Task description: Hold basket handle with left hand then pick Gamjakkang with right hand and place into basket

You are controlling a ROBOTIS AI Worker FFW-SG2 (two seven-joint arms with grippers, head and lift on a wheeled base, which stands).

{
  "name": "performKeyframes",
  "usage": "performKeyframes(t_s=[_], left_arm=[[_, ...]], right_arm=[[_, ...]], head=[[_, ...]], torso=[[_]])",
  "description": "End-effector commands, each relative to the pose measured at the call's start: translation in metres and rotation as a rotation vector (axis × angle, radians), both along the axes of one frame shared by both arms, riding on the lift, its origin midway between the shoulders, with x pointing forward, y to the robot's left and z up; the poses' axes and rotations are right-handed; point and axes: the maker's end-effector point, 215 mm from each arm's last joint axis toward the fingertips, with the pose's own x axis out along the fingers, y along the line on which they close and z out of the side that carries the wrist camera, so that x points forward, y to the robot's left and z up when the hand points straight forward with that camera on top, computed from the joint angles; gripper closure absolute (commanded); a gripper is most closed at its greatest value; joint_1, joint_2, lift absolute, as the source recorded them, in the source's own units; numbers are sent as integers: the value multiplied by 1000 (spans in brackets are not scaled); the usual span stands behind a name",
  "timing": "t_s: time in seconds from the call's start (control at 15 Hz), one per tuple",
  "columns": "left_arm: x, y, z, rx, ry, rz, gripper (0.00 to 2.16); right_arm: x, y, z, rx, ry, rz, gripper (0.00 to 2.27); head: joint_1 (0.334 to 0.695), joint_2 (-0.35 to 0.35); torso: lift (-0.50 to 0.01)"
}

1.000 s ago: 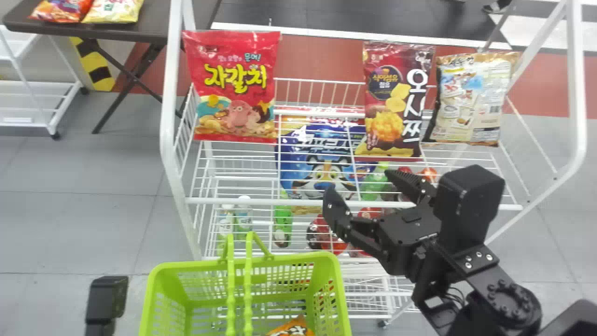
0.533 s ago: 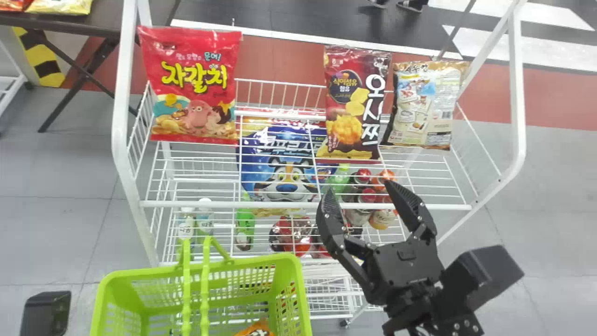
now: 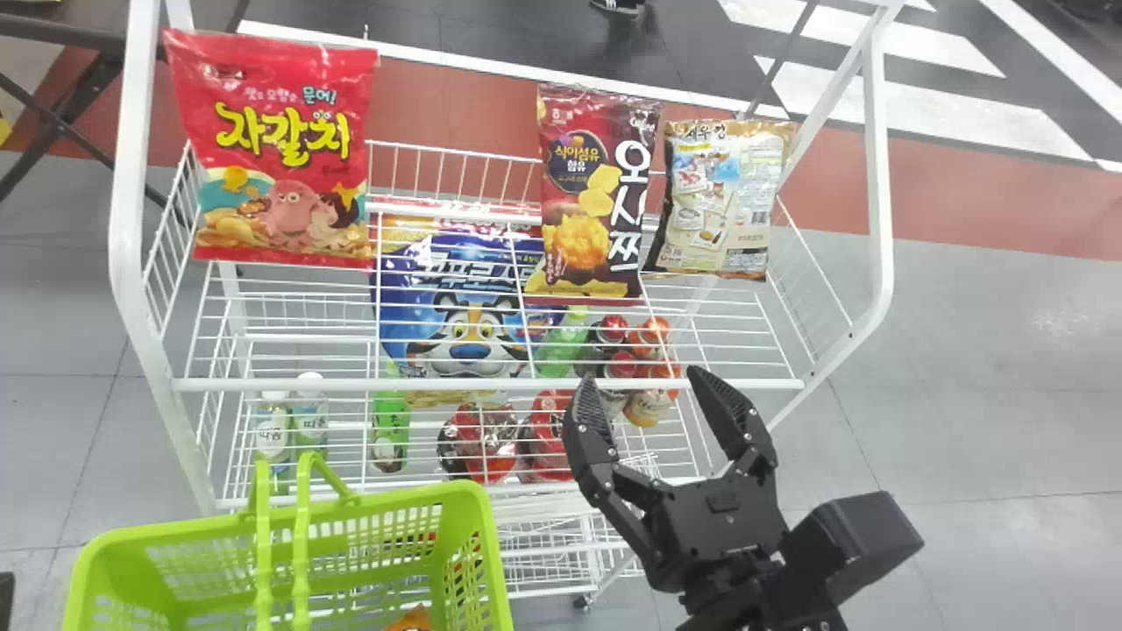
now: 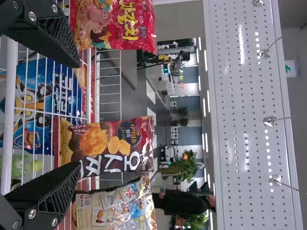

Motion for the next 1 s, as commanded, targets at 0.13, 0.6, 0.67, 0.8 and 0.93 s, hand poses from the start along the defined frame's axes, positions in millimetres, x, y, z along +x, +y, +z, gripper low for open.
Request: performKeyframes(t_s=[0.13, 0.6, 0.67, 0.8, 0.93], left_arm=[[-1, 0, 2, 3, 3, -3, 2148], [-1, 0, 1, 5, 9, -3, 2148], [-2, 0, 1, 5, 12, -4, 2148], [-1, 0, 1, 5, 11, -4, 2145], [-1, 0, 1, 5, 11, -4, 2148]], right_arm=[[1, 1, 1, 3, -3, 3, 83], [3, 1, 5, 3, -13, 6, 83], [2, 1, 4, 3, -9, 7, 83], [3, 1, 3, 2, -10, 6, 83], [3, 1, 4, 4, -12, 7, 83]], head=[[695, -316], [695, -314], [695, -314], [695, -313], [695, -312]], torso=[[-20], [-20], [-20], [-20], [-20]])
